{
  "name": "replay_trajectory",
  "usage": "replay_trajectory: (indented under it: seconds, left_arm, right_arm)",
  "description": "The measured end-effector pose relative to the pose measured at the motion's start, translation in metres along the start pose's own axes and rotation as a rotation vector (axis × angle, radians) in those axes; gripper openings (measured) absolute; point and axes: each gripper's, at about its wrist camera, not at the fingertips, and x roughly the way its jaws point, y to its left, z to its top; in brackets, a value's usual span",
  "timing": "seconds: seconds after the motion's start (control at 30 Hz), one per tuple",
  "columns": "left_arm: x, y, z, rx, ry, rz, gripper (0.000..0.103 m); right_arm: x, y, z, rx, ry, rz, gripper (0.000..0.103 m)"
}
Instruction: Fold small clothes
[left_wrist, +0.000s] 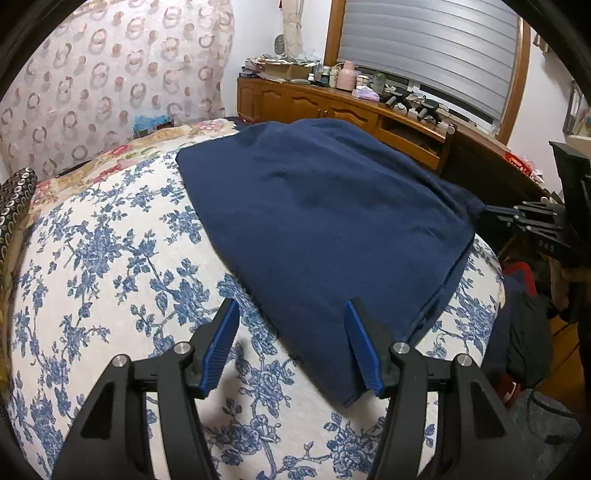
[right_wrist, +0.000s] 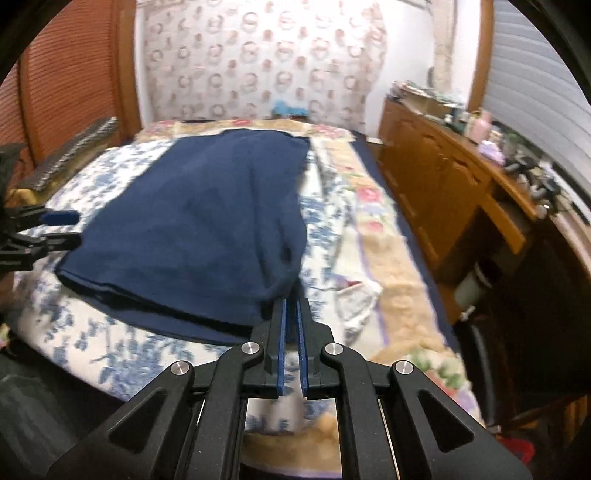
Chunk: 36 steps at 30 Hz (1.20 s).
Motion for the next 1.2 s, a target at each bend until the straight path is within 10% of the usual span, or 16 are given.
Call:
replay_trajectory:
  seconds: [0.3,0.67,0.9,1.03,1.2]
  left_arm:
    - [-0.003,0.000,-0.013,0.005,0.055,-0.017,0.058]
    - [-0.006,-0.003,-0.023,0.013,0.076,-0.037,0.058]
    - [-0.008,-0.005,-0.027,-0.002,0.083,-0.110,0.040]
    - [-0.007,-0.008,-0.026,0.004,0.085,-0.160,0.007]
    - [-0.031,-0.013,-0.003,0.028,-0.019,-0.170,0.002]
  right_arm:
    - [-0.005,0.015,0.015,-0.029,-0.068,0.050,0.045]
    - [0.021,0.058,0.021,-0.112,-0.054,0.184,0.053]
    - [0.031,0.063,0.016,-0.148,-0.014,0.203,0.055]
    - [0.035,0.065,0.010,-0.171,0.013,0.205,0.063]
    - [0.034,0.066,0.007,-0.202,0.028,0.223,0.067]
